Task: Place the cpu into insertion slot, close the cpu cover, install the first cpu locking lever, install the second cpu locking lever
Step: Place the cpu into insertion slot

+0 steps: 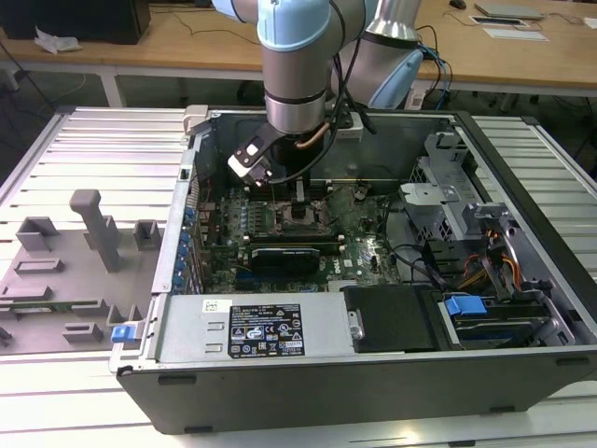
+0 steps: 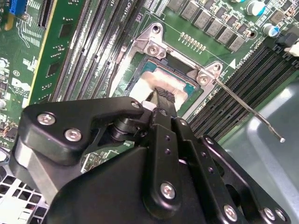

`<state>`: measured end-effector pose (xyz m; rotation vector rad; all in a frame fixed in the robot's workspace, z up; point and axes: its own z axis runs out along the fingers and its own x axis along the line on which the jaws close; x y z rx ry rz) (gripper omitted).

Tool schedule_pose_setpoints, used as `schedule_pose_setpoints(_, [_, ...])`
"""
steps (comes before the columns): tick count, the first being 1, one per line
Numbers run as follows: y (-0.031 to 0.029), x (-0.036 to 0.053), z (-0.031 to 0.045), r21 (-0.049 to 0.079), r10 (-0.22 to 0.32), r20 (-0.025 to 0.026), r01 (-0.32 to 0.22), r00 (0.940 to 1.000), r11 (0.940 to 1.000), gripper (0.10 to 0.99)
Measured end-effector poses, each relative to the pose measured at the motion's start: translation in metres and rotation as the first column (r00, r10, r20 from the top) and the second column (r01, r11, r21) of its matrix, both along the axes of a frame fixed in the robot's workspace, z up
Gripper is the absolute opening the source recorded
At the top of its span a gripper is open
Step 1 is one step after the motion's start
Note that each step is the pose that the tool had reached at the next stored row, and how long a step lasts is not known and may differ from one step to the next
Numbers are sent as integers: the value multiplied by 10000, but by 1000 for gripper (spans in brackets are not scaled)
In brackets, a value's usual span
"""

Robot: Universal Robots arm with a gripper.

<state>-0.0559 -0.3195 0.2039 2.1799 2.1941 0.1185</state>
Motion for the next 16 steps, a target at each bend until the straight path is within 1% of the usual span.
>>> schedule_pose_setpoints(1, [2,2,15,9,1,9,-1,10000,10000,106])
schedule_pose_setpoints(2, [0,0,41,-11,1,-1,-1,10000,10000,106])
schedule_pose_setpoints(4, [0,0,111,-31,1,-1,-1,10000,10000,106])
schedule_pose_setpoints(6, [0,0,160,-51,-2,0,2,10000,10000,106])
schedule_pose_setpoints(7, [0,0,207,-76,-8,-1,8,10000,10000,106])
schedule_pose_setpoints(8, [0,0,259,-114,-26,-1,26,10000,9999,106])
schedule_pose_setpoints(9, [0,0,311,-231,-47,0,47,10000,9997,106])
schedule_pose_setpoints(10, [0,0,353,-296,-66,1,66,10000,9995,106])
schedule_pose_setpoints(11, [0,0,413,-341,-100,0,100,9999,9994,106])
schedule_pose_setpoints(13, [0,0,485,-380,-152,2,152,9999,9992,106])
schedule_pose_setpoints(15, [0,0,539,-402,-196,0,195,9998,9990,106])
schedule_pose_setpoints(16, [0,0,553,-406,-212,1,212,9998,9989,106])
